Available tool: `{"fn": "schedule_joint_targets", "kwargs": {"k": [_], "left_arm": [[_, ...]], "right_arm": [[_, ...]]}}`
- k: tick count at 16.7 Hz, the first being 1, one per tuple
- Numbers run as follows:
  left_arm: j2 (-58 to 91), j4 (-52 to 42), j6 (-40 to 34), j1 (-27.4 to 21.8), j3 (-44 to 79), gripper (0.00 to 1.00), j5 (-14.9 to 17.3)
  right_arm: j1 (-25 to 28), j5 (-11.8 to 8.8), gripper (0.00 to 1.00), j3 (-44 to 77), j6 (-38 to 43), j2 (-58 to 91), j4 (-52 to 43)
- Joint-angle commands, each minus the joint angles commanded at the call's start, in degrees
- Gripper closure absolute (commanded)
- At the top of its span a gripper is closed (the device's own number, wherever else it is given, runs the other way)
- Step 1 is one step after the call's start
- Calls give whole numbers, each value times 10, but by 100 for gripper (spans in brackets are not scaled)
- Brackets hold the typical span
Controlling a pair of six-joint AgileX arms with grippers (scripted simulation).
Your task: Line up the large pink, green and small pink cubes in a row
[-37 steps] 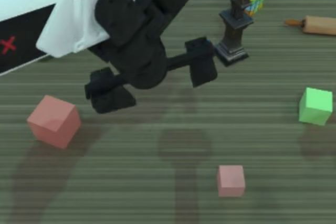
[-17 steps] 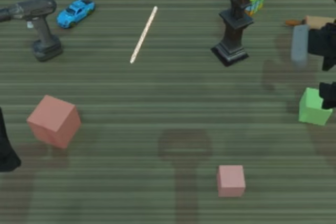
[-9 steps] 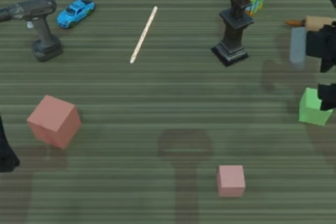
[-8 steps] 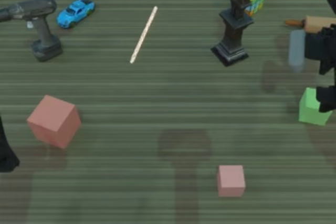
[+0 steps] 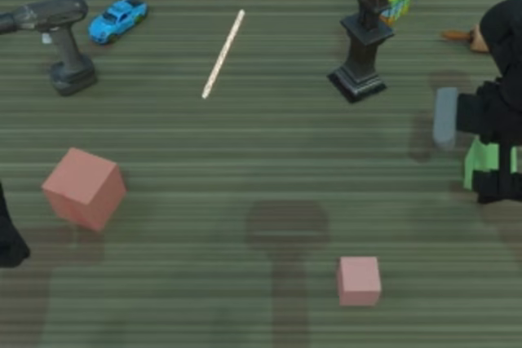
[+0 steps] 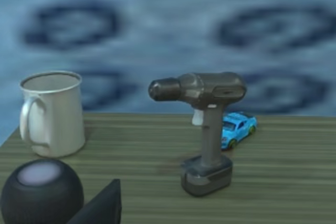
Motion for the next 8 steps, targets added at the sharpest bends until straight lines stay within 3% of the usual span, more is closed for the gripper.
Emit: {"fn": "schedule_joint_targets", "kwargs": {"k": [3, 8], "left_arm": [[0, 0, 0, 0, 0, 0, 0], [0, 0, 0, 0, 0, 0, 0]], "right_arm": [[0, 0, 0, 0, 0, 0, 0], [0, 0, 38, 0, 0, 0, 0]]}}
